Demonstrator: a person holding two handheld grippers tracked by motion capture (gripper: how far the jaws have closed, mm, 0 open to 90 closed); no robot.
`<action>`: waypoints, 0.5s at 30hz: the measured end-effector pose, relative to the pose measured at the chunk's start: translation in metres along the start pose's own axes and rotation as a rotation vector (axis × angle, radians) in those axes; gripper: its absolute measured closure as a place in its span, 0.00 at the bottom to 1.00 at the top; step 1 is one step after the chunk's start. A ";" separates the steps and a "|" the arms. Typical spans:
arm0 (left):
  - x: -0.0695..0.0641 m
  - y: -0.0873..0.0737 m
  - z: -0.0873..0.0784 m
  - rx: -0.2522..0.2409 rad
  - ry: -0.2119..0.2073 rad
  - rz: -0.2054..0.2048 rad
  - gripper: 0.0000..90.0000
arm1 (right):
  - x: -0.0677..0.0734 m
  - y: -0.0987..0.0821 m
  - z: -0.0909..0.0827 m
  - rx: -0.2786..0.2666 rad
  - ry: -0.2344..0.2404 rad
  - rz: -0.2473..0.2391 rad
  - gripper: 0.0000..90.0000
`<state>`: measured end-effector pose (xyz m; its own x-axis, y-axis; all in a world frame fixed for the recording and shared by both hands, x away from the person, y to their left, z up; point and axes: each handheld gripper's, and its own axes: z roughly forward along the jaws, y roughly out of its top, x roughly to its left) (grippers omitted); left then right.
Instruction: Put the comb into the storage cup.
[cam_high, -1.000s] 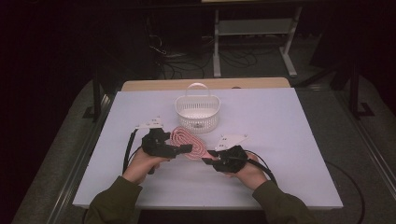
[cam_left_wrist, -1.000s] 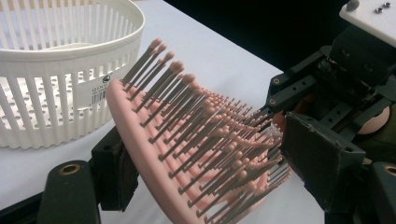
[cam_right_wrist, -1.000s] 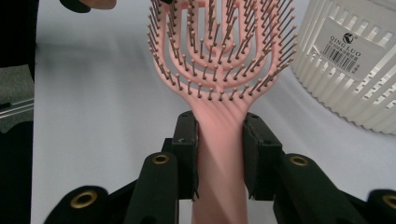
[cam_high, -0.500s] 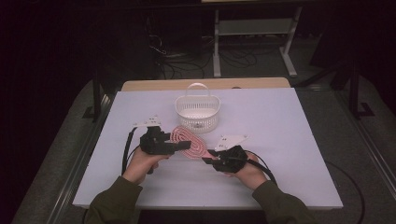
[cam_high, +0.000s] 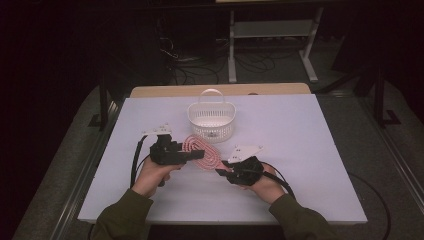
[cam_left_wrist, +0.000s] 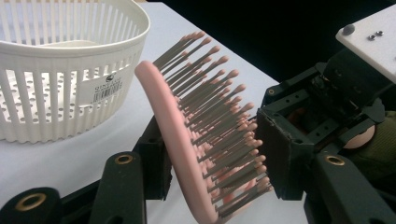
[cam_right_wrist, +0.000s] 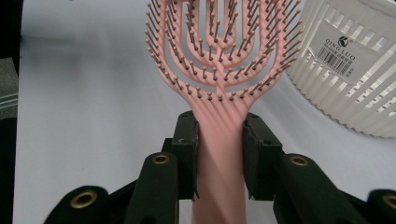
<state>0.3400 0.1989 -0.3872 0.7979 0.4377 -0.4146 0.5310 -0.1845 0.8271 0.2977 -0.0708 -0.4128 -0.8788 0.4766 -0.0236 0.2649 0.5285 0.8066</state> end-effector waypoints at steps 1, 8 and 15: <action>0.000 0.000 0.000 -0.001 -0.001 0.000 0.55 | 0.000 0.000 0.000 0.000 0.000 0.000 0.76; 0.001 0.001 -0.001 -0.012 -0.011 -0.009 0.59 | 0.001 0.001 0.002 0.007 -0.006 0.004 0.76; 0.001 0.002 -0.001 -0.022 -0.024 -0.024 0.62 | 0.001 0.002 0.004 0.007 -0.007 0.004 0.76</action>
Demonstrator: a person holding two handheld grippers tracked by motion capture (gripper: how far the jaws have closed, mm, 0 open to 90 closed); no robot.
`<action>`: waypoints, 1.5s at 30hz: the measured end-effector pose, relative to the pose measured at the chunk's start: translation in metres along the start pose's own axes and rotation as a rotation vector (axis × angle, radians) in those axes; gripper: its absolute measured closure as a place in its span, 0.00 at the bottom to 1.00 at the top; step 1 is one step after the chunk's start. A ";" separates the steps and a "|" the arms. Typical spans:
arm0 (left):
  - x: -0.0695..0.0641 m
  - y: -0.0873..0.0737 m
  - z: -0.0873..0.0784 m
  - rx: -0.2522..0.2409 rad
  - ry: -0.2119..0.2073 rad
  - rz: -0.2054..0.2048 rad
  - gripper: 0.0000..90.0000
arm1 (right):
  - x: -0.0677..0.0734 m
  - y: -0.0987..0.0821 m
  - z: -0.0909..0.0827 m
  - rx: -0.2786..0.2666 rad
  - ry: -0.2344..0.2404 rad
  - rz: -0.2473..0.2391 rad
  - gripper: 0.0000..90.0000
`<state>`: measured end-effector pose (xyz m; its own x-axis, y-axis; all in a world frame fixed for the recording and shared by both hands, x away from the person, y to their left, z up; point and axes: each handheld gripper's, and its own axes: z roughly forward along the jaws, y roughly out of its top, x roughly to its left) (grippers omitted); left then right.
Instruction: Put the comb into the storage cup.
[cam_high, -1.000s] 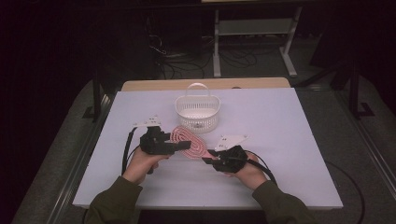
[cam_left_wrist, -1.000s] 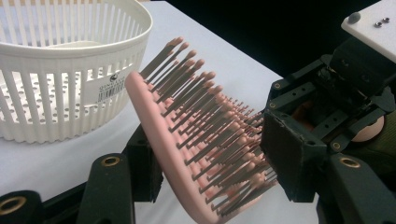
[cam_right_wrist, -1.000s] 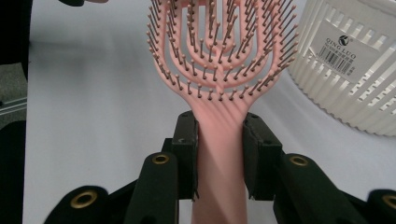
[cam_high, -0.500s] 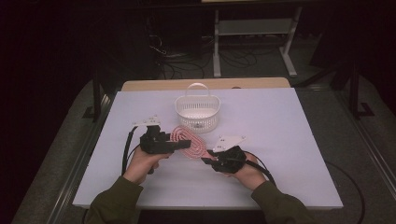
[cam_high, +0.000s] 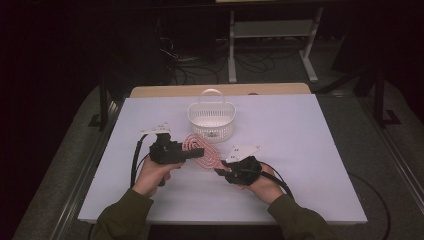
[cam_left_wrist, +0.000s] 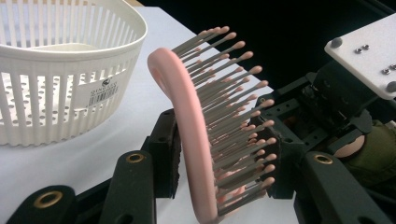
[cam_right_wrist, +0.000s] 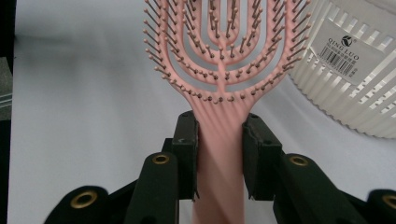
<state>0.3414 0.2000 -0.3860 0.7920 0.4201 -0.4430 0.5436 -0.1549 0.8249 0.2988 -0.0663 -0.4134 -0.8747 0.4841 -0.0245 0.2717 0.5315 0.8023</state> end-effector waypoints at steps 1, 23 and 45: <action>0.000 0.000 0.000 -0.003 -0.002 -0.002 0.62 | 0.000 0.000 0.001 0.001 -0.002 0.002 0.76; -0.002 0.003 -0.004 -0.043 -0.029 0.000 0.70 | 0.000 0.005 0.004 -0.010 -0.009 -0.003 0.77; -0.010 0.005 -0.006 -0.068 -0.036 0.046 0.72 | -0.001 0.004 0.005 -0.019 0.007 0.013 0.71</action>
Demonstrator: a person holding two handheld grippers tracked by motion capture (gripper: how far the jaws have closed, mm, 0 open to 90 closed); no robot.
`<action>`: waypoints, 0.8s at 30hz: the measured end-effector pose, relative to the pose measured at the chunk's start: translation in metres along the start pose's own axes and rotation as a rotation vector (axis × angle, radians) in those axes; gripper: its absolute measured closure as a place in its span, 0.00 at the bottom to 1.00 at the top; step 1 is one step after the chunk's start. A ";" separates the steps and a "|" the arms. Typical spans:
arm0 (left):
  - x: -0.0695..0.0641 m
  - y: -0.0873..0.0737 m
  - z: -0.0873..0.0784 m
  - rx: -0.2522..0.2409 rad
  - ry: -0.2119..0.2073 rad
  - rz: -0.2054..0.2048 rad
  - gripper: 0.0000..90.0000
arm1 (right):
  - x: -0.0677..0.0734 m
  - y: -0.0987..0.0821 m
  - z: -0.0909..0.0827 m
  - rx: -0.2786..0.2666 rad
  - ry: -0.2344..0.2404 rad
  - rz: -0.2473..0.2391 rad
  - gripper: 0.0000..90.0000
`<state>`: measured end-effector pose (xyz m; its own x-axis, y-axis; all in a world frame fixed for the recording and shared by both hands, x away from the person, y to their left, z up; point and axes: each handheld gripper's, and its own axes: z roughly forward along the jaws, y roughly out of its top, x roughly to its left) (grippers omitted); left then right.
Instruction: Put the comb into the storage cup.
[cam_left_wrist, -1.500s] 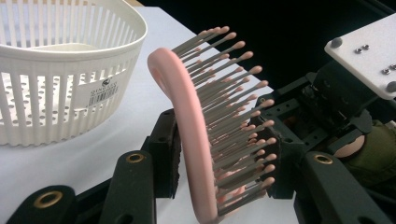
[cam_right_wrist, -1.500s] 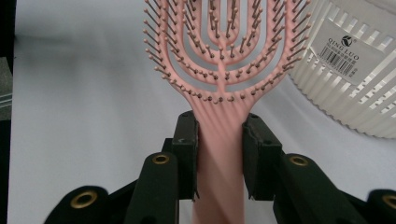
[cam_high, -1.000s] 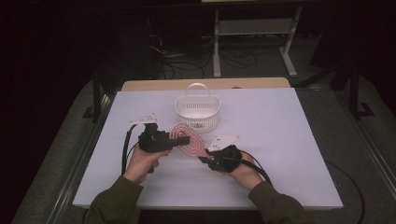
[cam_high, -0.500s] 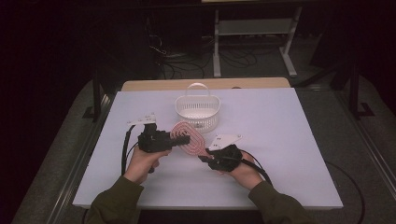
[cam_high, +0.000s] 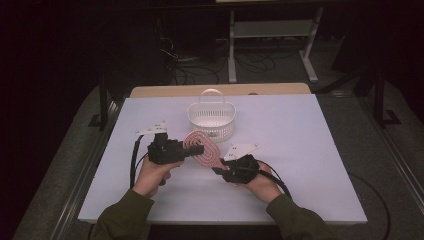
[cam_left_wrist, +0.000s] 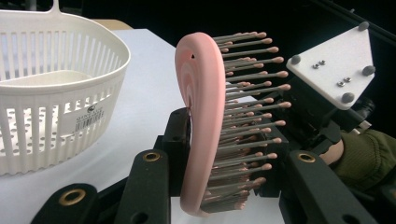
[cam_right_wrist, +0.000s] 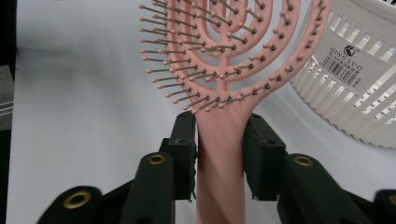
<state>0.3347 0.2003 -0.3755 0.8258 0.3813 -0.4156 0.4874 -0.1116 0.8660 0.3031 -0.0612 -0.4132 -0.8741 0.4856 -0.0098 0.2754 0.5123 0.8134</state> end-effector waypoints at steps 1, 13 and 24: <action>0.000 0.000 0.000 0.001 0.000 0.002 0.72 | 0.000 0.000 0.001 0.000 0.001 0.002 0.70; 0.001 0.001 -0.004 -0.015 0.009 0.002 0.72 | -0.002 -0.001 0.002 -0.012 0.010 0.058 0.46; 0.003 0.005 -0.014 -0.057 0.023 -0.012 0.72 | -0.012 -0.003 -0.001 -0.035 0.039 0.149 0.32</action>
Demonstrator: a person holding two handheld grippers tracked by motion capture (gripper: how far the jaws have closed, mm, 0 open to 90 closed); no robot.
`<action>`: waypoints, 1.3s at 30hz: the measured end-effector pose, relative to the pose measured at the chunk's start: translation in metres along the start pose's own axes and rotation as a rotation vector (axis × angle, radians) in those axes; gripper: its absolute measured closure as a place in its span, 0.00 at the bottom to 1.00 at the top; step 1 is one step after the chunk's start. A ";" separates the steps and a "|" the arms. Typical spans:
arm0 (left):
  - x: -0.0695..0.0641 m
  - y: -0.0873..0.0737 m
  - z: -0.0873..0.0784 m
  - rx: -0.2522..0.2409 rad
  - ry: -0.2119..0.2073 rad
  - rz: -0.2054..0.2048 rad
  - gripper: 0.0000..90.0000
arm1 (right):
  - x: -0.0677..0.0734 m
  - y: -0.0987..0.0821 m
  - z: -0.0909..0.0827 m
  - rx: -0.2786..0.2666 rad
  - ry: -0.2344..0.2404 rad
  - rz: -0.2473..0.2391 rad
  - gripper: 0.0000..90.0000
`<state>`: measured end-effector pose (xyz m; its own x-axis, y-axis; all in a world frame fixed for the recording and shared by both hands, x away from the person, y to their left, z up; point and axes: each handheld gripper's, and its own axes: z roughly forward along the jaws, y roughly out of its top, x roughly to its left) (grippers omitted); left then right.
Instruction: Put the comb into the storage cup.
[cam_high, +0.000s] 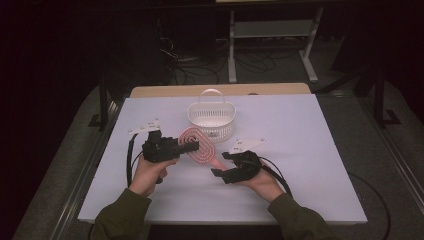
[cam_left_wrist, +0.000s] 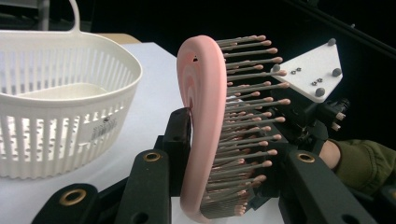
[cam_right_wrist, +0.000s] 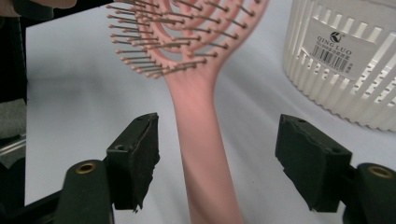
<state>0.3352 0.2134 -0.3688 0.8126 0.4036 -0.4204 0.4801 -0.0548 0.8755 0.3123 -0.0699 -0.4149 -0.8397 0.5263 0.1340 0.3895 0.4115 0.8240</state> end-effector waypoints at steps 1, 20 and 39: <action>0.000 0.000 -0.001 -0.005 0.003 0.001 0.72 | -0.001 0.000 -0.001 -0.002 -0.001 0.006 0.31; 0.008 0.004 -0.017 -0.053 0.033 -0.018 0.72 | -0.011 -0.006 -0.009 0.015 -0.026 0.070 0.05; 0.012 0.005 -0.026 -0.075 0.063 -0.026 0.72 | -0.022 -0.042 -0.037 0.056 -0.159 0.079 0.00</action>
<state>0.3393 0.2419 -0.3632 0.7765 0.4609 -0.4296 0.4730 0.0239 0.8807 0.3002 -0.1258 -0.4319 -0.7370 0.6677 0.1047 0.4761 0.4029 0.7817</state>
